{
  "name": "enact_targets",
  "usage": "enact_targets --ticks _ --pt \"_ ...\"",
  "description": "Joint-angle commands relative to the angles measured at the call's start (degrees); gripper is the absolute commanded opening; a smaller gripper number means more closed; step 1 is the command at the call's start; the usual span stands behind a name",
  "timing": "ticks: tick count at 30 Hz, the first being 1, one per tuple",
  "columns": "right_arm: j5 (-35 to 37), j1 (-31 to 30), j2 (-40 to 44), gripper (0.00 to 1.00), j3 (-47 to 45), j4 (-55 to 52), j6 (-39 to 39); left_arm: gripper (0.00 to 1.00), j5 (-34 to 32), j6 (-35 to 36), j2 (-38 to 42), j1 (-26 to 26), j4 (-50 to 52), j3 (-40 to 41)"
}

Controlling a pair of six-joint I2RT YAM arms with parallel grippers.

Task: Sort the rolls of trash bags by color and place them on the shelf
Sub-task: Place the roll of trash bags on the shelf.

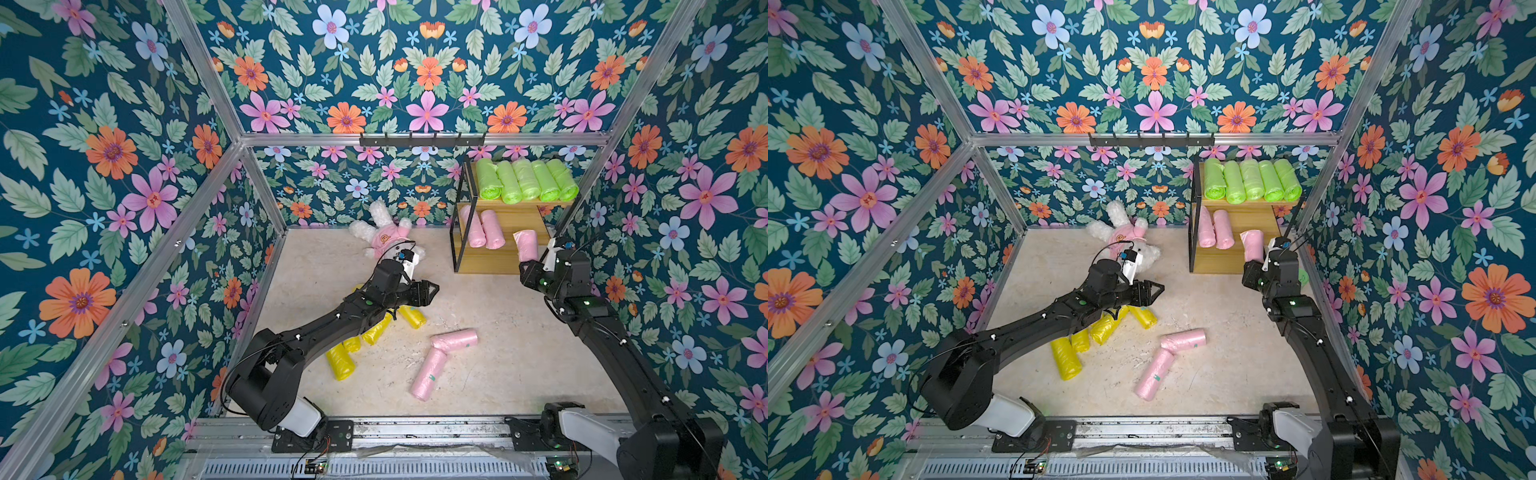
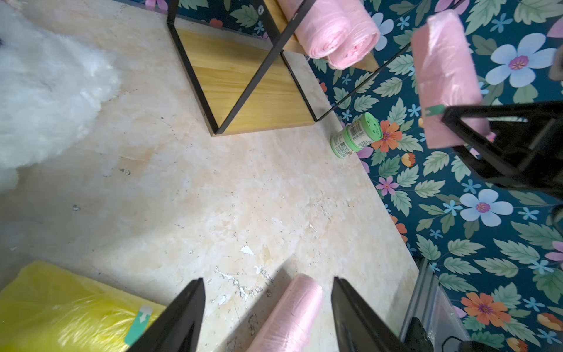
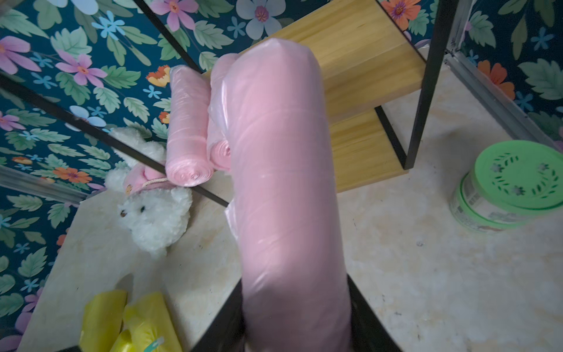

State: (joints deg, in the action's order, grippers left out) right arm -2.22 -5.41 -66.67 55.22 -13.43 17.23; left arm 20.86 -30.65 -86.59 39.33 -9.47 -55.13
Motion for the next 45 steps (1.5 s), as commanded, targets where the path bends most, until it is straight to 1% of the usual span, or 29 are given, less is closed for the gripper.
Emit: enact_targets --ticks 1,10,18,22,32,45 --pt "2.0 0.8 -4.3 0.40 3.5 4.0 -1.5 0.71 1.5 0.4 0.3 0.0 -2.5 -0.2" --pt "3.0 1.0 -14.5 0.40 9.2 9.8 -1.7 0.71 2.2 -0.2 -0.4 0.0 -3.0 -0.3" --pt "2.5 0.8 -19.2 0.41 9.2 17.4 -1.1 0.71 2.4 -0.4 -0.6 0.0 -2.1 -1.0" --pt "2.9 0.6 -20.8 0.40 9.0 20.3 -0.8 0.71 2.0 -0.3 0.0 0.0 -1.7 -0.7" --pt "3.3 0.1 -24.6 0.42 11.7 20.5 -0.8 0.71 1.9 -0.4 0.7 0.0 -1.0 -0.5" --pt "-0.2 -0.1 -25.6 0.50 10.9 24.4 -0.6 0.71 1.7 -0.4 0.9 0.0 -1.1 0.6"
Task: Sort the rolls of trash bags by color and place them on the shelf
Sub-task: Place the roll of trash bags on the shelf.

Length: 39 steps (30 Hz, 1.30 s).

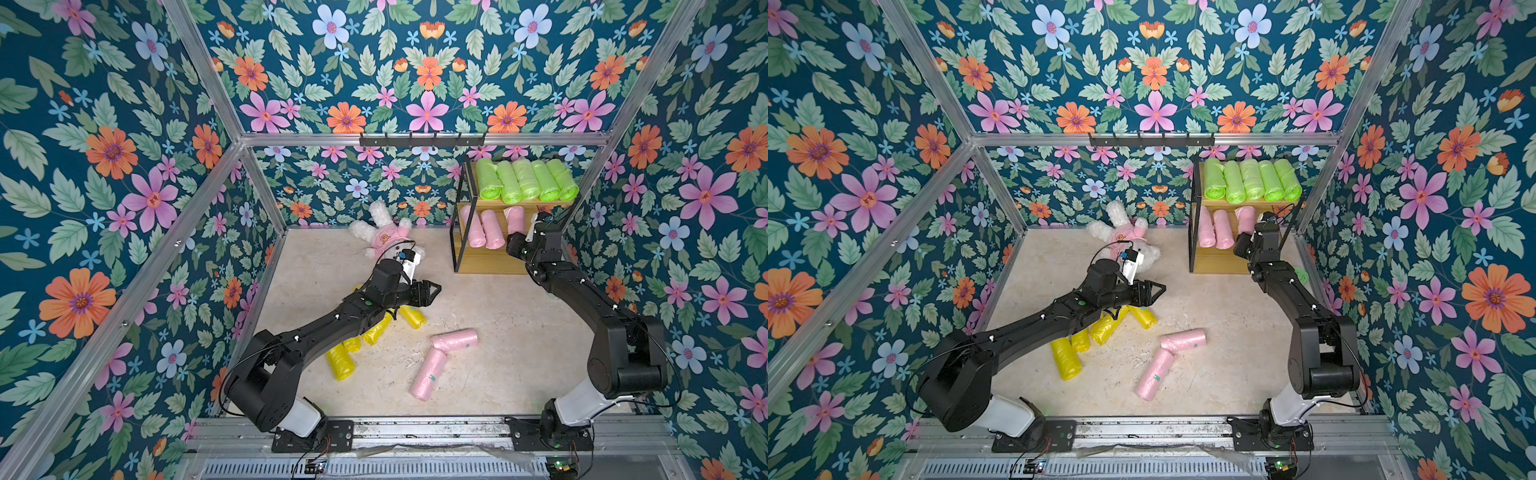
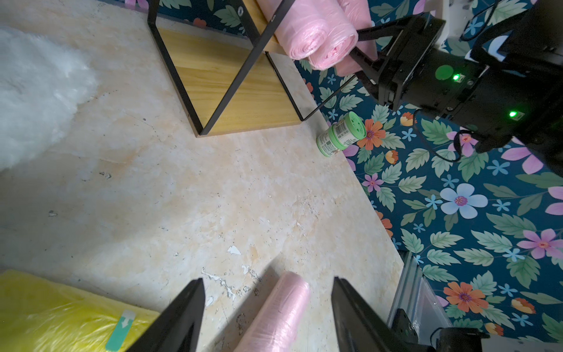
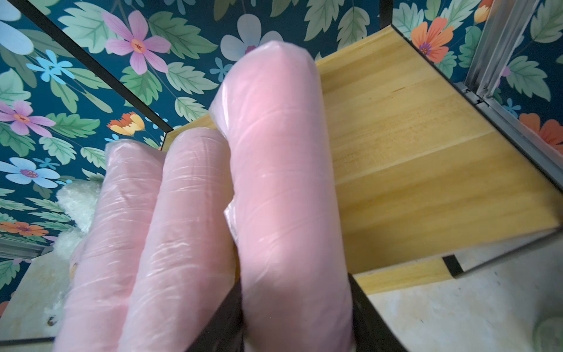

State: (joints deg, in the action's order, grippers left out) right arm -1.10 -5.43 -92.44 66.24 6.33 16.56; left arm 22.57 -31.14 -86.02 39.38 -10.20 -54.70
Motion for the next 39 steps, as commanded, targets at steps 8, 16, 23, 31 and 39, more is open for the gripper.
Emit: enact_targets --ticks 8,16,23,31,39 --pt "-2.7 -0.1 0.9 0.53 -1.5 6.3 0.4 0.71 0.1 0.1 0.3 0.0 -0.5 0.2" --pt "-3.2 -0.1 1.2 0.52 -3.0 8.5 -0.2 0.71 0.2 0.1 0.6 0.0 -0.4 0.5" --pt "-4.0 -0.1 0.9 0.46 -4.5 13.1 -1.3 0.71 0.2 -0.1 0.9 0.0 -0.4 0.6" --pt "-4.5 -0.1 -0.5 0.46 -3.9 15.1 -1.8 0.71 0.0 -0.2 1.4 0.2 -0.4 0.8" --pt "-3.7 0.0 0.6 0.54 -4.3 14.5 -2.0 0.71 -0.1 -0.2 1.3 0.5 -0.4 0.7"
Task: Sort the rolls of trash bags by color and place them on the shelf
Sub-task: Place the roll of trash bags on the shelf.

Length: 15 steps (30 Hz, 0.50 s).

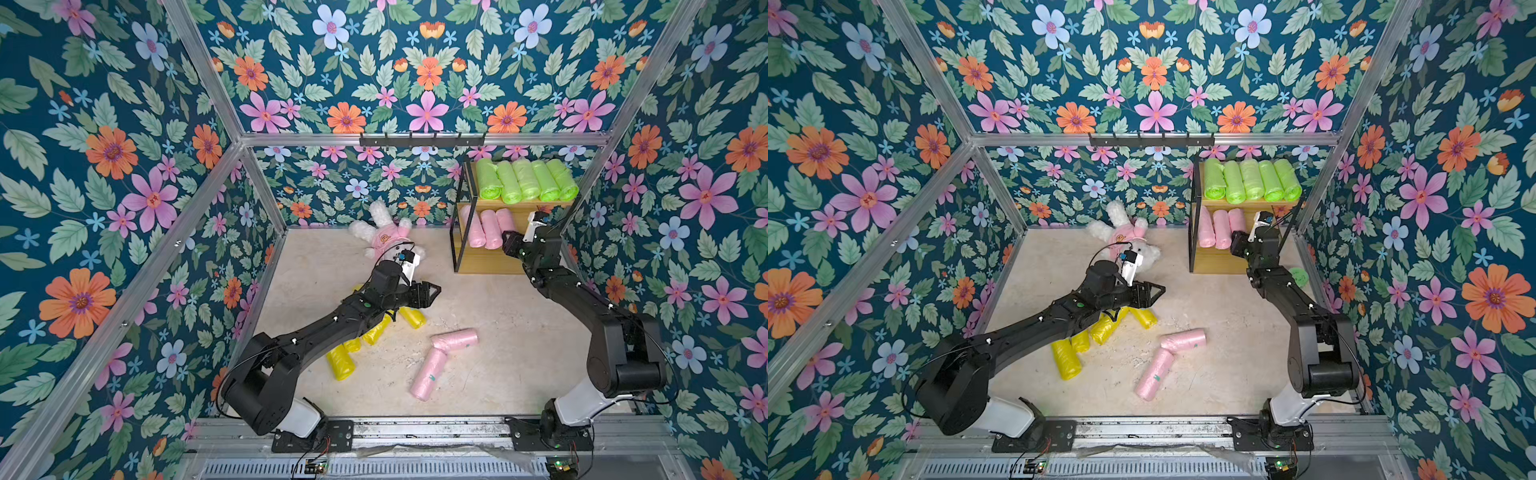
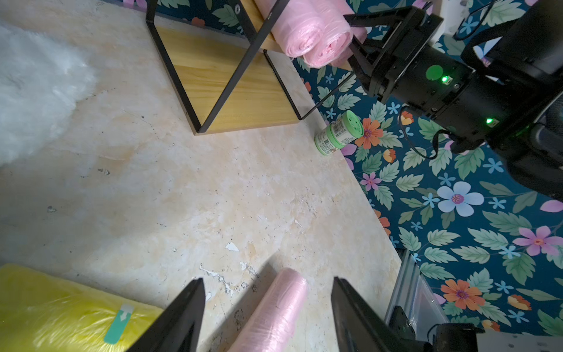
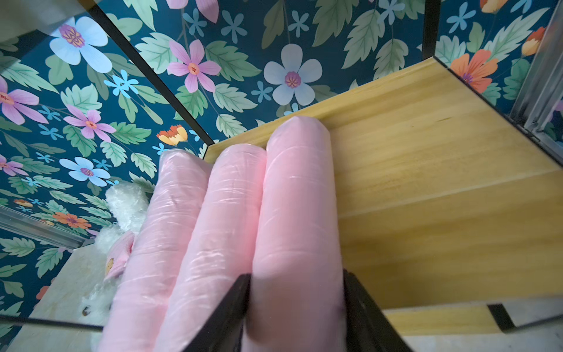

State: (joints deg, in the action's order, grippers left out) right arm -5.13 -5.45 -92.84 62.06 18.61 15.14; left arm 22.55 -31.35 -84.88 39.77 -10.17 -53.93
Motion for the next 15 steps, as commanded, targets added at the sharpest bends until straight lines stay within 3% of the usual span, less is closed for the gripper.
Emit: enact_targets --ticks 1,15 --pt "0.5 0.0 1.4 0.55 -0.4 2.1 -0.6 0.71 -0.1 0.0 0.2 0.1 -0.4 0.0" --pt "1.2 0.4 11.6 0.70 -8.2 2.0 -0.5 0.71 0.0 0.2 0.2 0.5 -0.5 0.0"
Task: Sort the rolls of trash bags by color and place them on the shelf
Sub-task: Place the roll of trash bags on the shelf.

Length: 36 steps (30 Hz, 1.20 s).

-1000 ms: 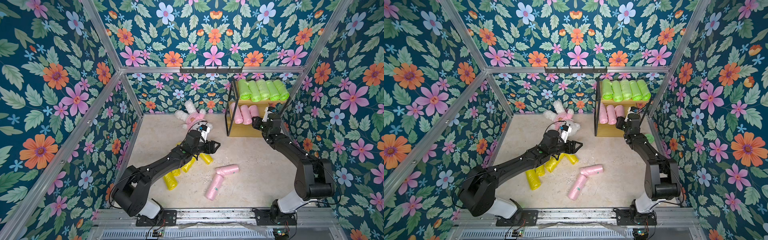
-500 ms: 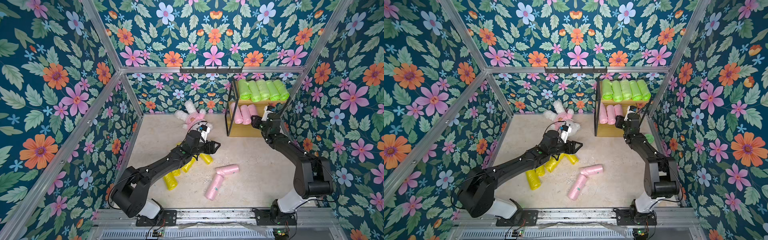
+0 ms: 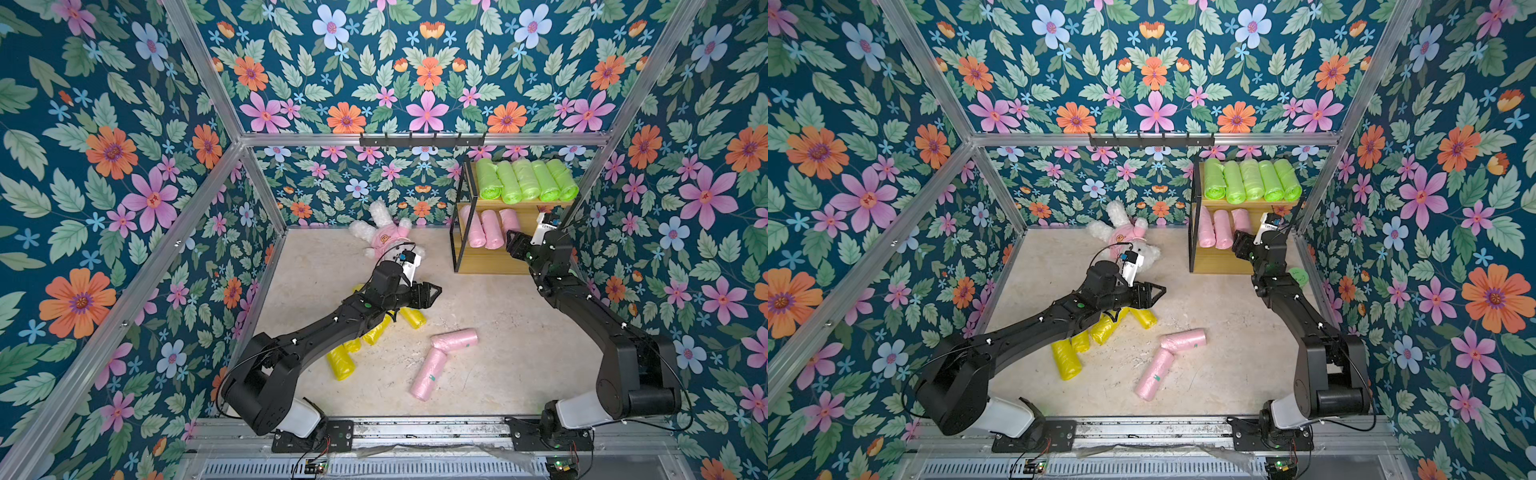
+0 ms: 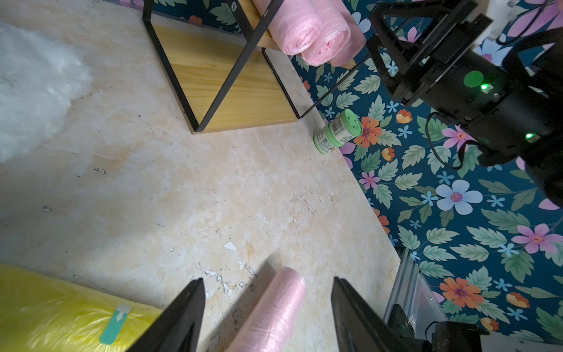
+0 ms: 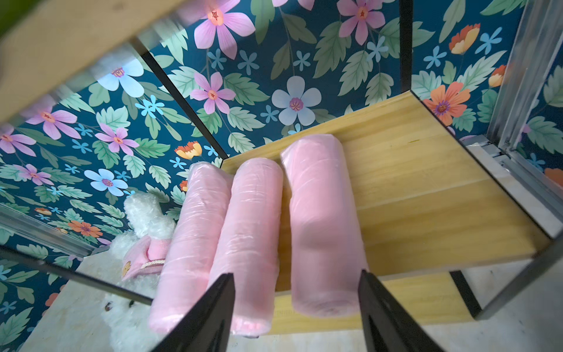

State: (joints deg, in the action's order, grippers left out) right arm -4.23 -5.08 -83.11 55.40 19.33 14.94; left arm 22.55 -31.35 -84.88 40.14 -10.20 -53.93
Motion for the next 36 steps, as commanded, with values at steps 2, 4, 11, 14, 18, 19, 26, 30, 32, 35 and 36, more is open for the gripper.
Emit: enact_targets --ticks 2,4,11,14,18,19,26,30,32,35,36 --pt "-0.4 0.0 3.6 0.71 -3.7 2.3 0.1 0.71 0.0 0.2 0.2 0.2 -0.5 -0.1" --pt "-1.4 0.0 4.6 0.71 -5.7 3.5 0.9 0.71 0.0 0.2 0.0 0.3 -0.5 -0.3" --pt "2.0 0.6 4.6 0.68 -7.6 4.6 1.8 0.71 0.2 0.2 -0.4 0.5 -0.6 -0.4" --pt "2.9 1.8 4.5 0.72 -7.4 5.7 2.5 0.71 0.1 0.2 -0.4 0.5 -0.6 -0.4" --pt "3.5 2.7 3.5 0.78 -6.4 6.3 2.4 0.71 0.0 0.3 -0.4 0.5 -0.6 -0.3" --pt "3.0 2.9 3.0 0.79 -6.0 6.5 2.3 0.71 0.0 0.3 -0.5 0.5 -0.6 -0.3" --pt "0.5 3.5 -1.7 0.85 -2.7 8.4 1.3 0.71 0.0 0.4 -0.5 0.5 -0.5 -0.5" --pt "1.4 3.5 -3.8 0.87 -0.7 8.5 0.7 0.71 -0.1 0.4 -0.5 0.6 -0.4 -0.3" --pt "1.1 3.6 -4.9 0.87 0.2 8.9 0.7 0.71 -0.1 0.4 -0.6 0.5 -0.4 -0.4" --pt "1.4 3.6 -6.8 0.87 1.8 8.1 0.5 0.71 0.0 0.4 -0.8 0.6 -0.4 -0.6" --pt "1.5 3.6 -7.3 0.87 2.1 7.9 0.3 0.71 -0.1 0.4 -0.9 0.6 -0.4 -0.6"
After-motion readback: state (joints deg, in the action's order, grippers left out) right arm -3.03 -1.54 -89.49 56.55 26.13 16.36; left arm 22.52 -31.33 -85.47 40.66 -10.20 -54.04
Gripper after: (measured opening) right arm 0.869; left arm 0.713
